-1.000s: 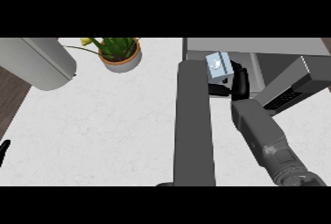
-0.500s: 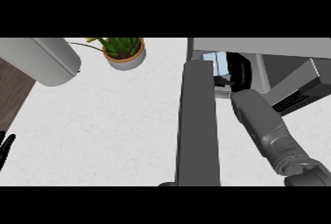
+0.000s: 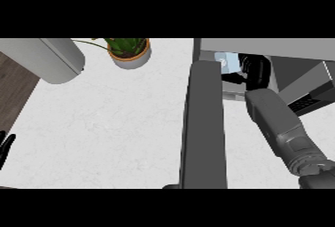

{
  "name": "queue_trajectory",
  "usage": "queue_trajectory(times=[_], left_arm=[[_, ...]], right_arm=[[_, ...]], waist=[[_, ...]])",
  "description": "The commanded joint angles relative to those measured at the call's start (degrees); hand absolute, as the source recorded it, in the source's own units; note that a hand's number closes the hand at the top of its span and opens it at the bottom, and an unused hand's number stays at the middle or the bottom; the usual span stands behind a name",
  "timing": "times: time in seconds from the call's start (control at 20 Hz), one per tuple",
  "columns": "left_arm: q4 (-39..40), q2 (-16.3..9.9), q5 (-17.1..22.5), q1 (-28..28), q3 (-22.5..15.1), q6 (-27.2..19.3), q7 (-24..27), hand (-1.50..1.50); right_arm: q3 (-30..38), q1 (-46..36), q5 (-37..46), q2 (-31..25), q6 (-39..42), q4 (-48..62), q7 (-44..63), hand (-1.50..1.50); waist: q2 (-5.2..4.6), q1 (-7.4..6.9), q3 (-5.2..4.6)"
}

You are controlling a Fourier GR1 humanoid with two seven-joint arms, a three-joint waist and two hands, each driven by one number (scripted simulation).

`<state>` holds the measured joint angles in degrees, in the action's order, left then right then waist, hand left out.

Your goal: Pick up the milk, place it into the microwave and close the microwave

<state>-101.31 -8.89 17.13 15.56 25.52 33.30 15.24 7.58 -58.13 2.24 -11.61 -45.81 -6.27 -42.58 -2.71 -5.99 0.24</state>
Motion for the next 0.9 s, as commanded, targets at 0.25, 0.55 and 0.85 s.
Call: queue_trajectory(times=[0.25, 0.55, 0.85], left_arm=[[1.5, 0.0, -0.8, -1.9, -0.2, -0.9, -0.2, -1.5], [2.9, 0.3, -2.0, -4.0, -1.3, -1.6, -0.5, -1.5], [6.2, -0.2, -2.2, -6.1, -1.3, -1.5, -0.1, -1.5]], right_arm=[[0.2, 1.4, 0.7, -3.6, 0.4, 2.1, -0.2, 1.5], [-0.4, 2.1, 1.7, -4.1, -2.5, 3.0, 0.4, 1.5], [-3.2, 0.9, 4.7, -2.6, -3.6, 5.1, 2.7, -1.5]], waist=[[-0.47, -0.69, 0.06], [-1.1, -1.41, 0.12], [-0.97, -1.85, 0.01]])
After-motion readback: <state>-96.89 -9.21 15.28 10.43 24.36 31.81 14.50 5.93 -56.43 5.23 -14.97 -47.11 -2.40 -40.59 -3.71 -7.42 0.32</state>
